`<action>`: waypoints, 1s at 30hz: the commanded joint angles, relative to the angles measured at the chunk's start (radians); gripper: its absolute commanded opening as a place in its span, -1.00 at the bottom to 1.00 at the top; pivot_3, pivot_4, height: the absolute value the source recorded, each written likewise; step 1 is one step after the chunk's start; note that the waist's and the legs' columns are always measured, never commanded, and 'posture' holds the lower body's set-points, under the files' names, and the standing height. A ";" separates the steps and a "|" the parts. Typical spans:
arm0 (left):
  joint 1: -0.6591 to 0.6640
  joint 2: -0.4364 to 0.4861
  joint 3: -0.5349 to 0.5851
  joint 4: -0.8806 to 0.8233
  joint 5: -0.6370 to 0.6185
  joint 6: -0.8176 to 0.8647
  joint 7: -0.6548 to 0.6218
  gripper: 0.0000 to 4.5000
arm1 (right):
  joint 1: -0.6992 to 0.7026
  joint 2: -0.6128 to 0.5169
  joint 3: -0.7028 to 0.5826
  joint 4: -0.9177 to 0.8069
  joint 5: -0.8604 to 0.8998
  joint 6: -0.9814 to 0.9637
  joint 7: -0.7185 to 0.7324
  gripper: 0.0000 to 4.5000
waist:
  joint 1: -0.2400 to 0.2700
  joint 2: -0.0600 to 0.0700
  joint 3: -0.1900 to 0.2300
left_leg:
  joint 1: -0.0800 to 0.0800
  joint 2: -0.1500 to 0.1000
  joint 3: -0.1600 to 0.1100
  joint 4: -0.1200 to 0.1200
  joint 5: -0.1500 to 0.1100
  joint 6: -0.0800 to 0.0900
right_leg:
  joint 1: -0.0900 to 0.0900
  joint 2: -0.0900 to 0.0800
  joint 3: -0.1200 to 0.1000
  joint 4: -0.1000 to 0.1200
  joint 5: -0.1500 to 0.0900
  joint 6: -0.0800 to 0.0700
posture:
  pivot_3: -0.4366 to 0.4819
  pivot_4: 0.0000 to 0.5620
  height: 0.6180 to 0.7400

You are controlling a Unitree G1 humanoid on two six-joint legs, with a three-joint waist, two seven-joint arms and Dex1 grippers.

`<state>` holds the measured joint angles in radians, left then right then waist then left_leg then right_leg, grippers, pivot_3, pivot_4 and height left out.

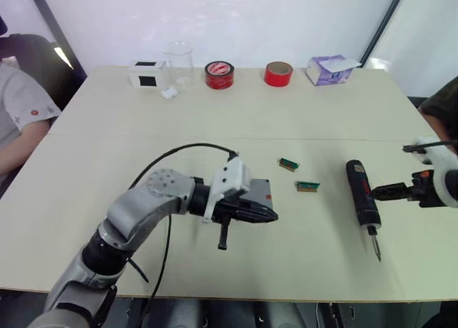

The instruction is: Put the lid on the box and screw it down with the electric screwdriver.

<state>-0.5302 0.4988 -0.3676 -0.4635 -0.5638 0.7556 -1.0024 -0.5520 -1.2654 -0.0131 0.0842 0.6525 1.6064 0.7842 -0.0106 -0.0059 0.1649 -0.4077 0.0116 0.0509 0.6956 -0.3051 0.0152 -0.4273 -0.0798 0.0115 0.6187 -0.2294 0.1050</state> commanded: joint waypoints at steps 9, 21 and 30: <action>0.038 -0.003 0.027 -0.057 -0.006 0.001 0.064 -1.00 | -0.068 0.044 0.200 0.102 -0.071 -0.106 0.076 0.98 | 0.000 0.000 0.000 | 0.000 -0.001 0.001 0.000 0.000 0.000 | 0.000 -0.001 0.000 -0.001 0.000 0.000 | -0.05 -0.47 1.00; 0.058 -0.003 0.045 -0.090 -0.020 0.030 0.129 -1.00 | -0.160 0.101 0.414 0.217 -0.221 -0.231 0.209 0.03 | -0.001 -0.001 0.000 | 0.000 0.000 0.000 0.001 0.000 0.000 | 0.001 0.000 0.000 -0.001 0.001 0.002 | -0.05 -0.47 1.00; 0.028 0.044 0.144 0.009 -0.032 0.044 0.132 -1.00 | -0.353 0.191 0.195 0.421 -0.329 -0.470 0.070 -0.18 | -0.009 0.000 0.001 | 0.001 -0.001 0.004 0.002 0.000 0.000 | 0.001 0.000 0.002 -0.002 0.003 0.002 | -0.05 -0.47 1.00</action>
<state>-0.4841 0.5353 -0.2699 -0.4729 -0.5887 0.8025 -0.8665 -0.8208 -1.0612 0.3004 0.5033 0.3362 1.2159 0.8956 -0.0196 -0.0056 0.1657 -0.4069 0.0105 0.0547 0.6974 -0.3049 0.0150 -0.4268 -0.0801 0.0140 0.6174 -0.2260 0.1074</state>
